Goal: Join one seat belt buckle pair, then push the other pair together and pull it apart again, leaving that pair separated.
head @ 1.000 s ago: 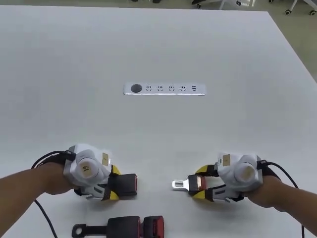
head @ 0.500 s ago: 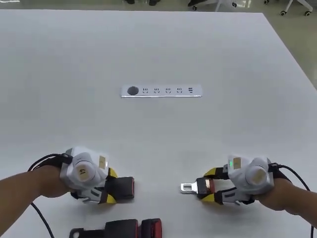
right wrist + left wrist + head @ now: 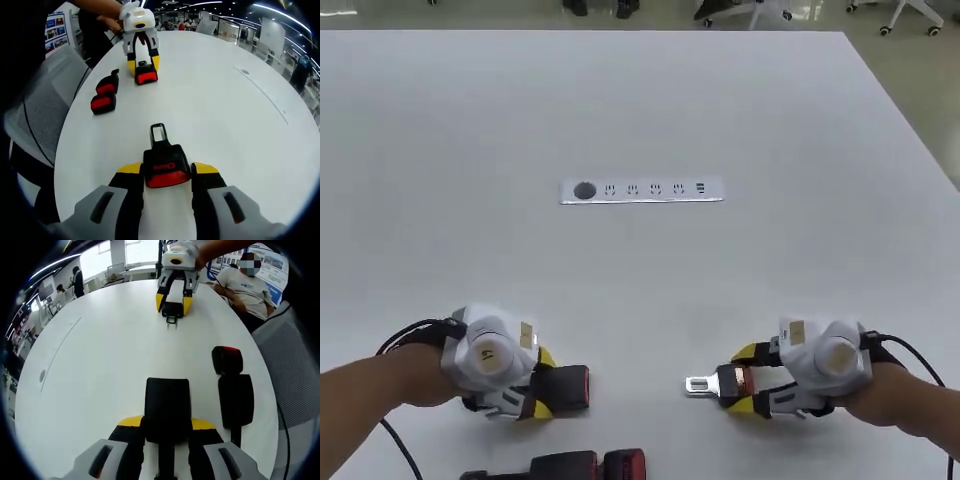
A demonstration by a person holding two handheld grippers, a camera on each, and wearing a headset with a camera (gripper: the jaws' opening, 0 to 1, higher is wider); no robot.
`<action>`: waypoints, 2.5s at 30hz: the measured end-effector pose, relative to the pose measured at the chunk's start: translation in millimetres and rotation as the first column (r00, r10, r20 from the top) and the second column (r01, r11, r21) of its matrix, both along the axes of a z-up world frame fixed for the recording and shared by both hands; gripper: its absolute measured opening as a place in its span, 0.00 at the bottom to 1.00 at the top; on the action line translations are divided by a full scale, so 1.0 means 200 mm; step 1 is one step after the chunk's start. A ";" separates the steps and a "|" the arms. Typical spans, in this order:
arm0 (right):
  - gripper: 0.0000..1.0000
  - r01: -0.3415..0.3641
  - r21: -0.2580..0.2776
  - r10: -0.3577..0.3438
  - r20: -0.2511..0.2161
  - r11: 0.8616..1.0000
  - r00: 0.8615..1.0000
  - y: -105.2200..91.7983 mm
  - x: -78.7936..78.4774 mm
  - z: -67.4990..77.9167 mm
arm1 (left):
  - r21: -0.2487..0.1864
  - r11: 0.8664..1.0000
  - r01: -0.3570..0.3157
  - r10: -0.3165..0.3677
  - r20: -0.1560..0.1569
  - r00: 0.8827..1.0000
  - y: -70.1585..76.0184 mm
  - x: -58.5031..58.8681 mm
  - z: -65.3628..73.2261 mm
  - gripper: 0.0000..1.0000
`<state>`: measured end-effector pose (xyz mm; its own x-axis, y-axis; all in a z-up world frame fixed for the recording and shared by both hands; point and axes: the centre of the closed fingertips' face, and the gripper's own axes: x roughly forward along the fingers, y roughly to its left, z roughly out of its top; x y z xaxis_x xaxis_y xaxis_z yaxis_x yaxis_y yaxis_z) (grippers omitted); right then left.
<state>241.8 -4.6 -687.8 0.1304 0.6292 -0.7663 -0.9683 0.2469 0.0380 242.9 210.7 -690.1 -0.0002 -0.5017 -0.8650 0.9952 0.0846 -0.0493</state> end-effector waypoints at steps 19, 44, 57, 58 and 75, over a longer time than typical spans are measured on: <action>0.66 0.499 0.231 -0.528 0.086 0.836 0.845 -0.04 0.12 0.16 | -0.231 0.821 -0.522 0.491 -0.182 0.852 0.01 0.02 0.22 0.88; 0.92 0.694 0.297 -0.743 0.095 0.656 0.662 -0.06 0.04 0.27 | -0.376 0.570 -0.731 0.761 -0.095 0.642 0.30 -0.06 0.40 1.00; 0.97 0.698 0.327 -0.756 0.094 0.638 0.647 0.00 -0.18 0.34 | -0.417 0.549 -0.724 0.778 -0.061 0.625 0.35 -0.27 0.53 1.00; 0.97 0.697 0.328 -0.757 0.096 0.637 0.647 0.00 -0.20 0.34 | -0.420 0.547 -0.724 0.779 -0.063 0.624 0.36 -0.27 0.53 1.00; 0.99 0.679 0.366 -0.756 0.124 0.637 0.642 0.00 -0.38 0.48 | -0.417 0.571 -0.708 0.767 -0.038 0.641 0.50 -0.51 0.56 1.00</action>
